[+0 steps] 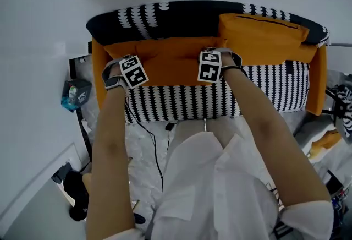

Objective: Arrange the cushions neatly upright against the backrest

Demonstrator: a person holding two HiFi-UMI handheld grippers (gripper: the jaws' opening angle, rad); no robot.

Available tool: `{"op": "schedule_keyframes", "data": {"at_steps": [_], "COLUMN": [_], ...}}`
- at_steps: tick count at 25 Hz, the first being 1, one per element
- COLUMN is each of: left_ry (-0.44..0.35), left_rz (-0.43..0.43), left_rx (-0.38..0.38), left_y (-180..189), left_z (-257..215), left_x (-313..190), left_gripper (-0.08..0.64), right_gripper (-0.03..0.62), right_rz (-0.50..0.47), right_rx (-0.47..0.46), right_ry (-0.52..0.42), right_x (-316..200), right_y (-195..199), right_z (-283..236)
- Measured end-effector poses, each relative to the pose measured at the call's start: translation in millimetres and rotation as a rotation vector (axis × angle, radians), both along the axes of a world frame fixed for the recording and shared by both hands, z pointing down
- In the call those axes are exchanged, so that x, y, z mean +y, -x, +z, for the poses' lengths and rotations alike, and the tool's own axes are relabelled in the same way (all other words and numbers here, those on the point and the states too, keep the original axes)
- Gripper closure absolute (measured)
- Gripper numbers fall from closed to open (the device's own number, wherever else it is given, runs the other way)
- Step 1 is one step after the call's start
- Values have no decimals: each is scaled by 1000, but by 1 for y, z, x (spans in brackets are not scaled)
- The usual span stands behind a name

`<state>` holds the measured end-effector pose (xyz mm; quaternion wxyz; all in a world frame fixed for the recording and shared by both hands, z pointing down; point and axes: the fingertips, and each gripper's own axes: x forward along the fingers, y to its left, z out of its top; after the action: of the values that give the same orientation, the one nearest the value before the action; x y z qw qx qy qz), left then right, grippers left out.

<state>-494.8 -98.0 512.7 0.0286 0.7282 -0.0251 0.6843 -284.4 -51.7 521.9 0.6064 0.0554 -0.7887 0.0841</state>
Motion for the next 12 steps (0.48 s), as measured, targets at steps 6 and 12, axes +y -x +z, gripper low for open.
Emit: {"op": "schedule_keyframes", "data": {"at_steps": [6, 12], "left_ry": [-133, -181], "left_rz": [-26, -57], "left_rx": [-14, -32], "left_y": [5, 14], "left_z": [-3, 8], "left_x": [-69, -100], "left_gripper": [540, 540], "right_gripper": [578, 578], "right_rz": [2, -7], "right_rx": [31, 79], "right_ry": [-147, -271], "right_x": [-73, -109], "right_y": [2, 6], "right_z": [3, 15]}}
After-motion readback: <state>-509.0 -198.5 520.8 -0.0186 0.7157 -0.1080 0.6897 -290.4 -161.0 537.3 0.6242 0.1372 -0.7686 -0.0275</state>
